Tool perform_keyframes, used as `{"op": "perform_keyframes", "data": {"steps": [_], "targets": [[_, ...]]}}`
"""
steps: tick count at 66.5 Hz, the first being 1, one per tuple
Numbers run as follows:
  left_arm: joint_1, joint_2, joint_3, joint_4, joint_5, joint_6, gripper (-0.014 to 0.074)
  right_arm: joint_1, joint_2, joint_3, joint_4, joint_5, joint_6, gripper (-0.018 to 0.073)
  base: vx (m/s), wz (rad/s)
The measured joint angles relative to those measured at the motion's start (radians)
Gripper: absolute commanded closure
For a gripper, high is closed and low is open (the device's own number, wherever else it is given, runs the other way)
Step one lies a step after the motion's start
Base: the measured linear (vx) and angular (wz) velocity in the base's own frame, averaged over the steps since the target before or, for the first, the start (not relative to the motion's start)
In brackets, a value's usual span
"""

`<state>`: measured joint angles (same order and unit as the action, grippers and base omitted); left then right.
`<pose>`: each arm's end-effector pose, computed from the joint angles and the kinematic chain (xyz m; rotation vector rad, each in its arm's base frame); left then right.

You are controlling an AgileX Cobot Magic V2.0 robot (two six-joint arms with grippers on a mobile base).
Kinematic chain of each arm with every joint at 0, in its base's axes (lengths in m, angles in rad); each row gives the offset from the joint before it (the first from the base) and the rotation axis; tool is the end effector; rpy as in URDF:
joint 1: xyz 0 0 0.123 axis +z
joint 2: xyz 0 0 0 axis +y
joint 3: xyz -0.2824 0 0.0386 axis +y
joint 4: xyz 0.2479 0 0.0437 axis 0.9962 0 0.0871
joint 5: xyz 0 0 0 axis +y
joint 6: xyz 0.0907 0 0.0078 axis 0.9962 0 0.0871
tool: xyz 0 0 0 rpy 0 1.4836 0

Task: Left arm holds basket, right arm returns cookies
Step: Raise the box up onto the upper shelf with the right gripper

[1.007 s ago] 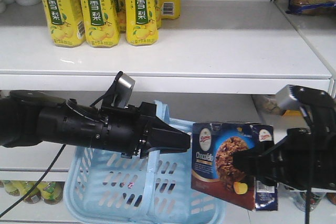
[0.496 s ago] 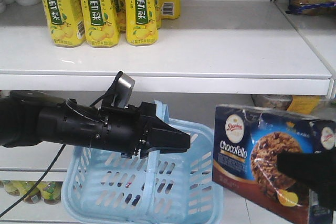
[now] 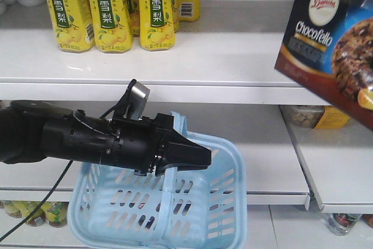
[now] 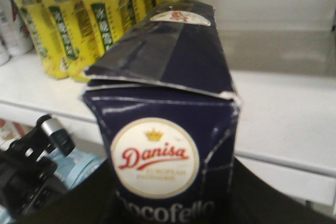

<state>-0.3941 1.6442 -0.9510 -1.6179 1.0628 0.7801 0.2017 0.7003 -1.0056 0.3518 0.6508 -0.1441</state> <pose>0.2615 -0.1949 0.2549 0.1893 2.3441 -1.8174 0.1127 0.0425 0.4304 -0.2073 1.8028 0.4324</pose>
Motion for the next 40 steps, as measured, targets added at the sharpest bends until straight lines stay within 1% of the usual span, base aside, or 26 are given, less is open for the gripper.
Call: {"op": "perform_keyframes", "data": {"steps": [15, 22, 32, 40], "targets": [[0.0, 0.0, 0.0, 0.0, 0.0, 0.0, 0.0599, 0.0, 0.141, 0.0, -0.144, -0.155, 0.045, 0.0374, 0.0, 0.0], [0.0, 0.0, 0.0, 0.0, 0.0, 0.0, 0.0599, -0.001, 0.239, 0.0, -0.19, -0.234, 0.051, 0.0374, 0.0, 0.0], [0.0, 0.0, 0.0, 0.0, 0.001, 0.0, 0.0599, -0.001, 0.379, 0.0, -0.212, -0.345, 0.053, 0.0374, 0.0, 0.0], [0.0, 0.0, 0.0, 0.0, 0.001, 0.0, 0.0599, -0.001, 0.487, 0.0, -0.216, -0.473, 0.036, 0.0374, 0.0, 0.0]]}}
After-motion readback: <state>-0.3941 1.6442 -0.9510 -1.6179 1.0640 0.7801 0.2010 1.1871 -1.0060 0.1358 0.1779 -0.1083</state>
